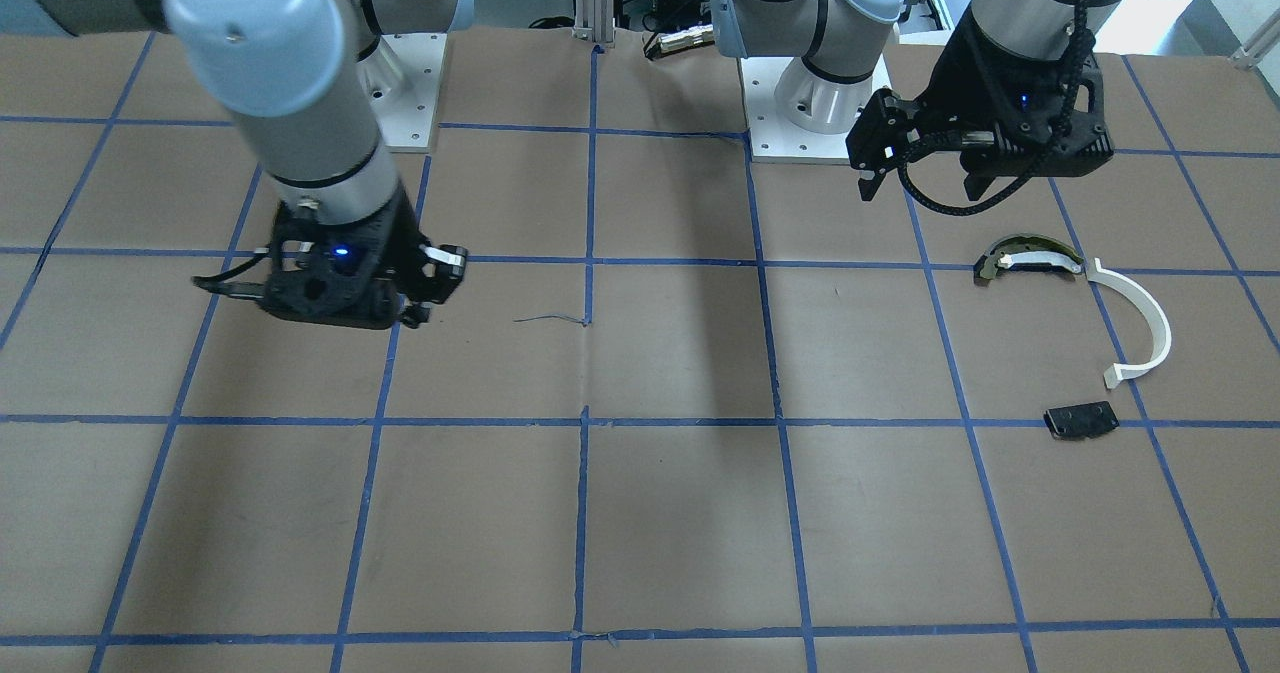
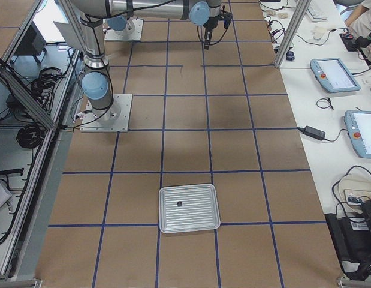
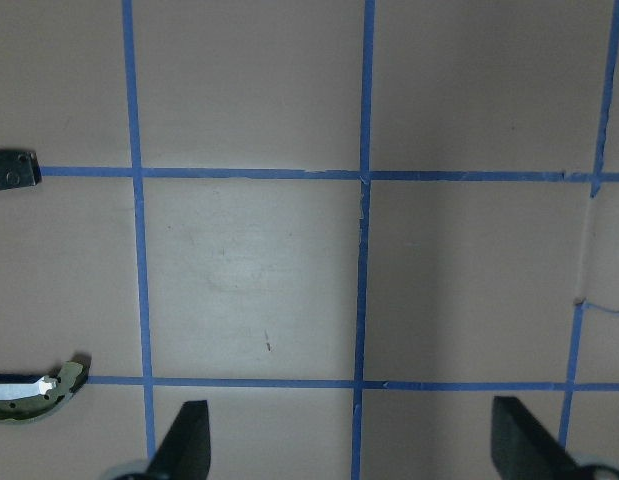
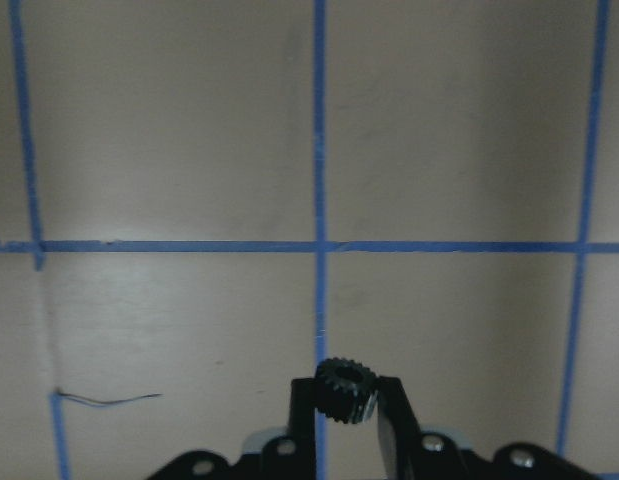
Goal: Place bearing gear from tray to pile
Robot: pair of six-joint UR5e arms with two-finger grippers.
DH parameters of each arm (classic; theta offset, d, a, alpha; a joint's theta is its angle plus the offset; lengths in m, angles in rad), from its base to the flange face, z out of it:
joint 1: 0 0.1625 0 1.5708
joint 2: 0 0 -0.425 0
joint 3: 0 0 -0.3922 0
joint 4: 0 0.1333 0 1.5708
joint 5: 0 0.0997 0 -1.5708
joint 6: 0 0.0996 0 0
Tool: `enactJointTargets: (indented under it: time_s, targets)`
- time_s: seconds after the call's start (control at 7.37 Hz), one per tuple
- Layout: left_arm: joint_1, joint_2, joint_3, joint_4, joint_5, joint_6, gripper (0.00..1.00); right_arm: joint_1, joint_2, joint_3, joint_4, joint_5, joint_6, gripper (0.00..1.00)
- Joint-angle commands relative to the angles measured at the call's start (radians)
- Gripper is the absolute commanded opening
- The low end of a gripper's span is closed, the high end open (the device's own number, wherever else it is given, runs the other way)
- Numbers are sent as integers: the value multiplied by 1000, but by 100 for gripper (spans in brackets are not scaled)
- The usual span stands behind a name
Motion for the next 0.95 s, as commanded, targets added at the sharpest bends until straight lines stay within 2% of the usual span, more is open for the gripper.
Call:
enactJointTargets:
  time_s: [0.0,0.14,0.41,0.54,0.68,0.81]
  targets:
    - [13,-3,-3,-12,-9,1,100,100,74,9,-105,5,188,12]
    - [15,-24,-3,-12,-14,12,100,101,75,39,-109,4,174,15]
    - [10,-51,-3,2,-15,-26,100,101,82,69,-204,5,176,31]
    - [10,-60,-11,3,-14,-31,100,101,87,69,-208,5,174,66]
    - [12,-61,-30,18,-12,-18,100,98,93,56,-208,5,147,80]
    - [12,-77,-50,84,-14,-27,100,85,93,55,-208,8,107,84]
